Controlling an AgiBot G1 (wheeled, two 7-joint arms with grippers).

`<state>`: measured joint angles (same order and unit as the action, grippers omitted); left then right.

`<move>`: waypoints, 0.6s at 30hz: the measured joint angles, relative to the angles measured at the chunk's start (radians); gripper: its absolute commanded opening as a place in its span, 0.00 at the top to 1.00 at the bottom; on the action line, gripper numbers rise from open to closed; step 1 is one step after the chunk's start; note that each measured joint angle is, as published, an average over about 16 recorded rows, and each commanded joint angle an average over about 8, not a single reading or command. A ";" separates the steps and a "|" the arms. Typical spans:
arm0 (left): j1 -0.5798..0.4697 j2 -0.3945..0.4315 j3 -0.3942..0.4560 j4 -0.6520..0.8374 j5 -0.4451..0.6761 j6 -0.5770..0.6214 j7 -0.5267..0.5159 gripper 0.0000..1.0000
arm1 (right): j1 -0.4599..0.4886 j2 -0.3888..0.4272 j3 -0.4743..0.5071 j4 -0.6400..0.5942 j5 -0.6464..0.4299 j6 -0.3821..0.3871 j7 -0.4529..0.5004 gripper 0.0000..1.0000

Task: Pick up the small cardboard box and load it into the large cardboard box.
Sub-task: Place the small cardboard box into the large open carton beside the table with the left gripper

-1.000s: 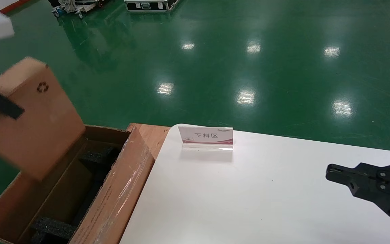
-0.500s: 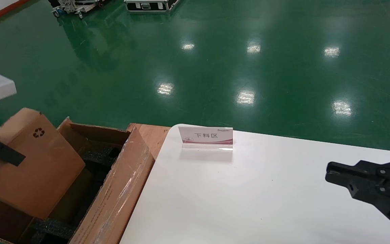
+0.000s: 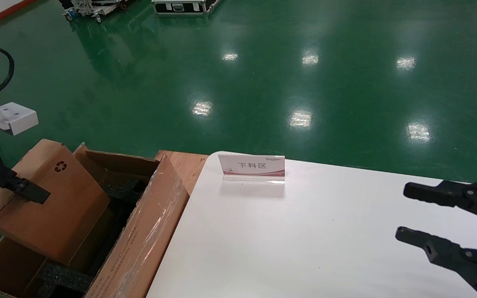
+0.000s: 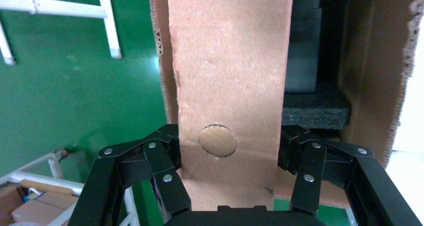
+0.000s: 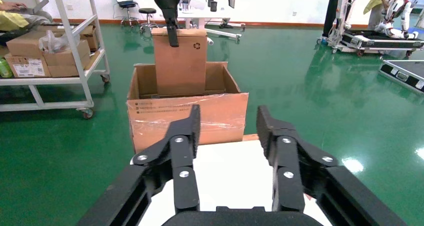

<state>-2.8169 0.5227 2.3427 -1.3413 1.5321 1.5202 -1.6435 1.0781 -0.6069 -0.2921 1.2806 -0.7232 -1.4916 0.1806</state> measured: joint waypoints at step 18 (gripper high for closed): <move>0.116 -0.026 0.027 0.000 0.074 -0.094 -0.047 1.00 | 0.000 0.000 -0.001 0.000 0.001 0.000 -0.001 0.00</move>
<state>-2.7009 0.4971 2.3693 -1.3418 1.6057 1.4258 -1.6903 1.0784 -0.6064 -0.2932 1.2806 -0.7225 -1.4911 0.1801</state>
